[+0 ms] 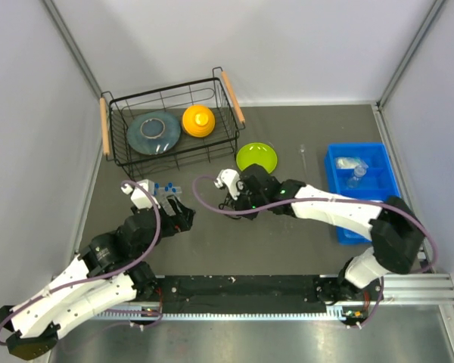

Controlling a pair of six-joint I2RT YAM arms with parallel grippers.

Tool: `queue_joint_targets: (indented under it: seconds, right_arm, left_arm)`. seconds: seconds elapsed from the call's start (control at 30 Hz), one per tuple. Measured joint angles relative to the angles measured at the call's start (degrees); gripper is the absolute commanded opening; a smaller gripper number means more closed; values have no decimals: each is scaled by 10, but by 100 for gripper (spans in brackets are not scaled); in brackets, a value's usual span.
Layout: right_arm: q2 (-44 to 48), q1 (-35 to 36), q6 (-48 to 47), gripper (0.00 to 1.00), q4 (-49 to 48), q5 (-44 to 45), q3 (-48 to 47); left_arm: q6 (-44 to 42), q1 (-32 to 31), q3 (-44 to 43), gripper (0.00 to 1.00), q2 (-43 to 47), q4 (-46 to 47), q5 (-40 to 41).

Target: Organize the chemistry lab equipment

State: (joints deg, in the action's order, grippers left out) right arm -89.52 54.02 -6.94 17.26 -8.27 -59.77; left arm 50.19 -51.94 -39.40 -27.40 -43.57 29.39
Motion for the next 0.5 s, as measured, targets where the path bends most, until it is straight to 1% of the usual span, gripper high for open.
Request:
queue_joint_targets:
  seconds: [0.13,0.3,0.4,0.5]
  right_arm:
    - [71,-24,-31,0,78,-57,-27]
    - [123,-99,-88,0,173,-109,-105]
    - [156,-170,-131,0,236,-144,-141]
    - [190,-272,-179,0,294,-165,-165]
  left_arm:
    - [-10,0,13,99,8,13,-7]
    - [-30,0,16,99,9,35,-19]
    - [-42,0,16,99,3,51,-30]
    - [-54,0,19,99,-9,70,-39]
